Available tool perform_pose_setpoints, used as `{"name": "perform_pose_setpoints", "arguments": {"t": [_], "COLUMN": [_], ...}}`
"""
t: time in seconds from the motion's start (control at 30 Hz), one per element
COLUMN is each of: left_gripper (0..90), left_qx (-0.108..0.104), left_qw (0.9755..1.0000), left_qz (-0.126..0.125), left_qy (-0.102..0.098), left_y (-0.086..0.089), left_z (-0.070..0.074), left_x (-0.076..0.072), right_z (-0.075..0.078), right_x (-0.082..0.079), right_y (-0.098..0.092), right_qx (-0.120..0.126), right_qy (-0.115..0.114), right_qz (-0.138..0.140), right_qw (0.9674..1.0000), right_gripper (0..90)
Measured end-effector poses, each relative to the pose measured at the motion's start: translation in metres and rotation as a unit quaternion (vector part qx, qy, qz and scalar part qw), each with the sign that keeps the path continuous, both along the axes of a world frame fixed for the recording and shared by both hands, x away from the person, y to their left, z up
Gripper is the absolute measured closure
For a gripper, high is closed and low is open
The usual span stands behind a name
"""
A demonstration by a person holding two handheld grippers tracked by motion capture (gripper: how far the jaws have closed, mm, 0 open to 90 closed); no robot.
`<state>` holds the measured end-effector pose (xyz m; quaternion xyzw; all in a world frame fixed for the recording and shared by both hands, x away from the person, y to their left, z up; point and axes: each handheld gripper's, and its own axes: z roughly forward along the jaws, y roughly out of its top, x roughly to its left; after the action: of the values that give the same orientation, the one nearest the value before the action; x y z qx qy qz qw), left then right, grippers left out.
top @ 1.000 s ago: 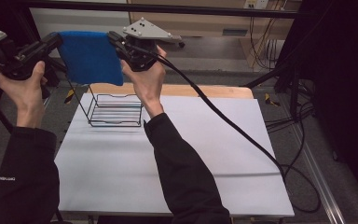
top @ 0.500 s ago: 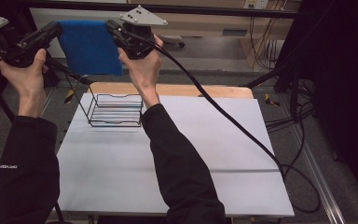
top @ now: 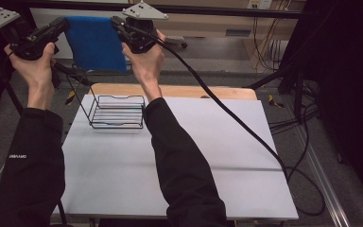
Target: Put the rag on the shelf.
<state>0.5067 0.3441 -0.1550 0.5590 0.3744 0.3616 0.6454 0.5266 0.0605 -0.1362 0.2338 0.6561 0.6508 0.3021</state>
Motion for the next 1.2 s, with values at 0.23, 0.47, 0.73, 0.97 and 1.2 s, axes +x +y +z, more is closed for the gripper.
{"name": "perform_pose_setpoints", "arguments": {"t": [0.23,0.47,0.73,0.97,1.2], "left_gripper": [85.0,84.9,84.9,84.9,84.8], "left_qx": [0.014,0.018,0.032,0.045,0.045], "left_qw": [0.9999,0.9997,0.9989,0.9981,0.9979], "left_qz": [0.005,0.004,-0.009,-0.014,-0.023], "left_qy": [0.006,0.018,0.032,0.040,0.039], "left_y": [0.002,0.008,0.010,0.014,0.020], "left_z": [-0.010,-0.023,-0.046,-0.059,-0.070], "left_x": [0.007,0.007,-0.003,-0.011,-0.020], "right_z": [-0.007,-0.021,-0.039,-0.051,-0.059], "right_x": [0.012,0.017,0.011,0.005,-0.002], "right_y": [0.003,0.008,0.005,0.006,0.008], "right_qx": [-0.009,-0.022,-0.041,-0.059,-0.063], "right_qy": [0.009,0.021,0.044,0.055,0.068], "right_qz": [-0.003,0.004,0.009,0.019,0.032], "right_qw": [0.9999,0.9995,0.9982,0.9966,0.9952], "right_gripper": [87.7,87.7,87.6,87.5,87.4]}}
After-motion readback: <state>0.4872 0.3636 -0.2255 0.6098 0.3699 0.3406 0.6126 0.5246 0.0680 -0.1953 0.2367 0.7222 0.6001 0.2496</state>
